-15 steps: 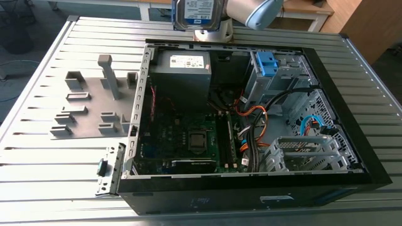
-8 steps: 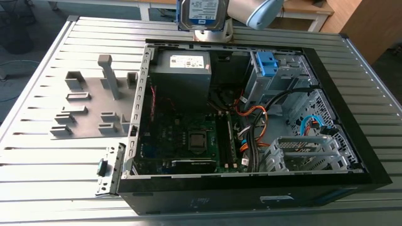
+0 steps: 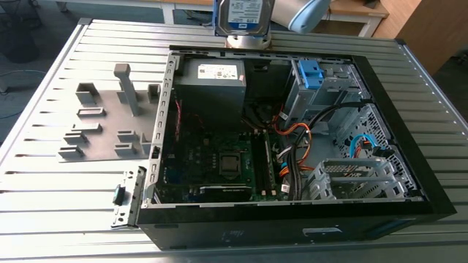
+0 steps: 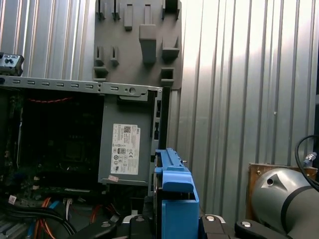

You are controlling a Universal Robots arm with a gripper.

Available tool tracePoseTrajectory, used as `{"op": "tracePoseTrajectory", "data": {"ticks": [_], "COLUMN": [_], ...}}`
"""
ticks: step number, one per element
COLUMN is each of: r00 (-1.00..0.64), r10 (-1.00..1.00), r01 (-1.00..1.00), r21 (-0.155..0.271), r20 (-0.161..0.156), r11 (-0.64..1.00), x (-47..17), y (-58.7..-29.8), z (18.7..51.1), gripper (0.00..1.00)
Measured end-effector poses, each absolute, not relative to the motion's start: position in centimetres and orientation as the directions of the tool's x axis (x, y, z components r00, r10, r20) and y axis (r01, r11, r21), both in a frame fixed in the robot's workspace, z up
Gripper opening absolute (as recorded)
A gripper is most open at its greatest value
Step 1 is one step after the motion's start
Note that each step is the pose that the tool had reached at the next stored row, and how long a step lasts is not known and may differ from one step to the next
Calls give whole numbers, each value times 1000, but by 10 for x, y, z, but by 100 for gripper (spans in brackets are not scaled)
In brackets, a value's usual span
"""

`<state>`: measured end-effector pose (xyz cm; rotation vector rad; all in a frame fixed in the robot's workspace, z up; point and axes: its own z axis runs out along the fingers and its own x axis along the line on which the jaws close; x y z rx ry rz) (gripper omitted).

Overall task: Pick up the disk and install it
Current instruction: 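Pick up the disk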

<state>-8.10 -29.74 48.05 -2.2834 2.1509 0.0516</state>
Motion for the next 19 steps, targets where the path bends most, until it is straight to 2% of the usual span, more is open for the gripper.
{"op": "tracePoseTrajectory", "data": {"ticks": [19], "r00": [59], "r10": [-998], "r01": [-998], "r21": [19], "r20": [-27], "r11": [-60], "x": [-67], "y": [-302], "z": [480], "gripper": [37]}}
